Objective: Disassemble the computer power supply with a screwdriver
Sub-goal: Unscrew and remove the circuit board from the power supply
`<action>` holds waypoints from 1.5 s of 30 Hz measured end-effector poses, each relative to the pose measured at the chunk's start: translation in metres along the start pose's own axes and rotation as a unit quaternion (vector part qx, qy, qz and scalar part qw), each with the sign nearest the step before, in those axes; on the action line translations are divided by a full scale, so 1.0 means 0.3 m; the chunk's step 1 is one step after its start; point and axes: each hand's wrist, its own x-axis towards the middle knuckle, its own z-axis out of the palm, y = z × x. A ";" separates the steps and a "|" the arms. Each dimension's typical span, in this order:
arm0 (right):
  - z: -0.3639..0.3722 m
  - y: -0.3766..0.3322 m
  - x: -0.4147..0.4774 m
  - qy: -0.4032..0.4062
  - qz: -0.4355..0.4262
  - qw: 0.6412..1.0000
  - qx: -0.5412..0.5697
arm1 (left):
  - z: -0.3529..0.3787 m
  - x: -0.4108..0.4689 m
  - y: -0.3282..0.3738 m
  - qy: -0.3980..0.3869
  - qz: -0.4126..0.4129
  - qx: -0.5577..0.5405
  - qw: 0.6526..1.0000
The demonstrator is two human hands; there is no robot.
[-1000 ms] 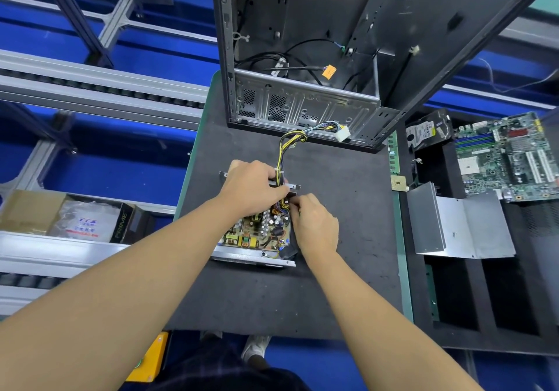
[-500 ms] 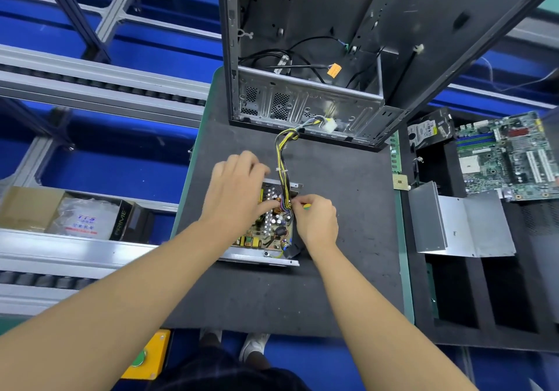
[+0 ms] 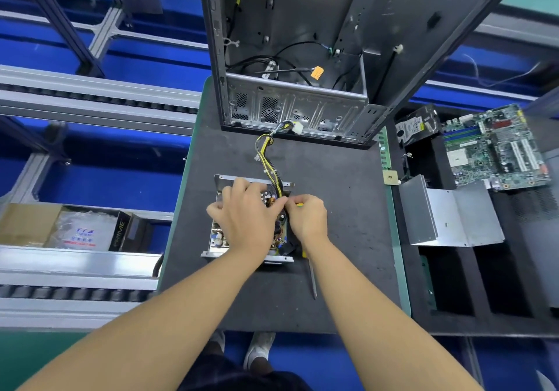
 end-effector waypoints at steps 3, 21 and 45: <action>-0.008 0.008 0.000 -0.011 -0.001 1.000 0.010 | 0.011 -0.008 0.007 0.008 -0.017 -0.015 1.000; -0.051 0.044 -0.003 -0.105 -0.090 0.990 -0.032 | 0.032 -0.016 0.043 -0.017 -0.026 -0.010 0.999; -0.139 -0.009 0.041 -0.149 -0.051 0.988 -0.011 | 0.013 -0.018 -0.012 -0.038 0.001 -0.061 0.997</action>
